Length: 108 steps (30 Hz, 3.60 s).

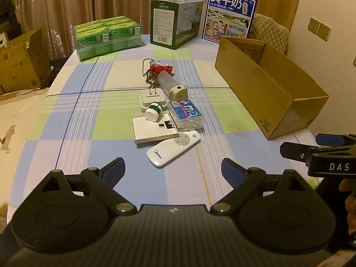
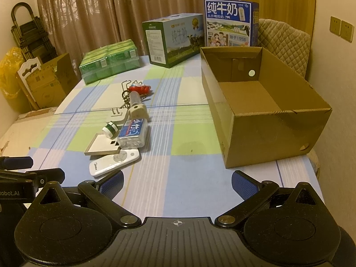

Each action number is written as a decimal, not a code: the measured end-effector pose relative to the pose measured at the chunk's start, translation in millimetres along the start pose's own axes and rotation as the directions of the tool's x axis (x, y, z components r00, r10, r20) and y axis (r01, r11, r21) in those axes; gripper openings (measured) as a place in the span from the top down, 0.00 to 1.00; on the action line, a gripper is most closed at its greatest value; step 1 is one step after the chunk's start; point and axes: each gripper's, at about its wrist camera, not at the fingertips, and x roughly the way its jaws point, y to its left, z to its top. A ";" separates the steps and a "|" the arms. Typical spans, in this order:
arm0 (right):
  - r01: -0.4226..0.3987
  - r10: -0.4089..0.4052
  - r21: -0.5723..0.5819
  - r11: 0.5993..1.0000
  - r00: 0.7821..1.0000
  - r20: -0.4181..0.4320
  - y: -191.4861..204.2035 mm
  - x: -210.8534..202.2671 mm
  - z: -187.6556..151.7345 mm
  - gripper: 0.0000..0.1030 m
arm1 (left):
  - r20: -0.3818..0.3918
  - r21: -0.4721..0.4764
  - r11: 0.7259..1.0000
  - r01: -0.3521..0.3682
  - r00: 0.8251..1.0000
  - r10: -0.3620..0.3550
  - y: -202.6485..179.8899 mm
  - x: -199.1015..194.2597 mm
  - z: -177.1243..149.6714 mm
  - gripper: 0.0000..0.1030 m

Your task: Organize rigid objects

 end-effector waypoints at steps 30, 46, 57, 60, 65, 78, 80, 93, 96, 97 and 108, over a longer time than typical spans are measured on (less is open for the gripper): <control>0.002 -0.001 0.008 1.000 1.000 -0.011 -1.3 5.0 -4.7 0.02 | -0.005 0.000 1.000 0.011 1.000 -0.011 -0.8 2.4 -4.1 0.11; -0.006 0.005 -0.015 1.000 0.999 -0.032 -2.7 23.4 -6.5 0.02 | -0.088 0.137 0.988 0.073 0.994 -0.061 13.8 34.5 19.0 0.12; -0.051 0.048 -0.053 0.997 0.998 -0.050 -3.6 66.7 -0.5 0.02 | -0.268 0.341 0.898 0.279 0.944 -0.192 16.0 112.5 27.1 0.32; -0.049 0.047 -0.050 0.998 0.997 -0.058 -3.6 81.5 1.4 0.02 | -0.307 0.384 0.872 0.304 0.933 -0.190 15.2 133.6 24.6 0.36; -0.053 0.049 -0.049 0.997 0.996 -0.072 -3.1 102.8 4.1 0.02 | -0.316 0.440 0.833 0.334 0.926 -0.204 14.5 158.3 23.4 0.36; -0.039 0.037 -0.024 0.999 0.996 -0.086 -8.4 130.8 8.8 0.02 | -0.301 0.363 0.873 0.325 0.928 -0.220 6.4 175.7 27.1 0.66; -0.051 0.049 -0.020 0.998 0.995 -0.083 -7.1 131.5 10.8 0.03 | -0.304 0.326 0.901 0.287 0.934 -0.188 7.1 170.5 23.6 0.66; -0.228 0.224 -0.033 0.973 0.970 -0.093 44.0 174.6 51.2 0.10 | -0.240 0.085 0.985 0.152 0.962 -0.128 17.1 137.8 -7.3 0.66; -0.222 0.216 -0.041 0.974 0.969 -0.121 53.3 194.5 56.2 0.12 | -0.218 0.057 0.994 0.097 0.972 -0.082 28.0 137.9 -7.3 0.66; -0.217 0.210 -0.041 0.975 0.969 -0.134 56.2 202.3 57.7 0.14 | -0.212 0.045 0.996 0.081 0.975 -0.070 31.8 138.4 -7.0 0.66; -0.144 0.118 -0.118 0.983 0.973 -0.198 38.9 192.9 38.6 0.47 | -0.186 0.025 0.997 0.071 0.980 -0.065 34.7 138.5 -8.4 0.66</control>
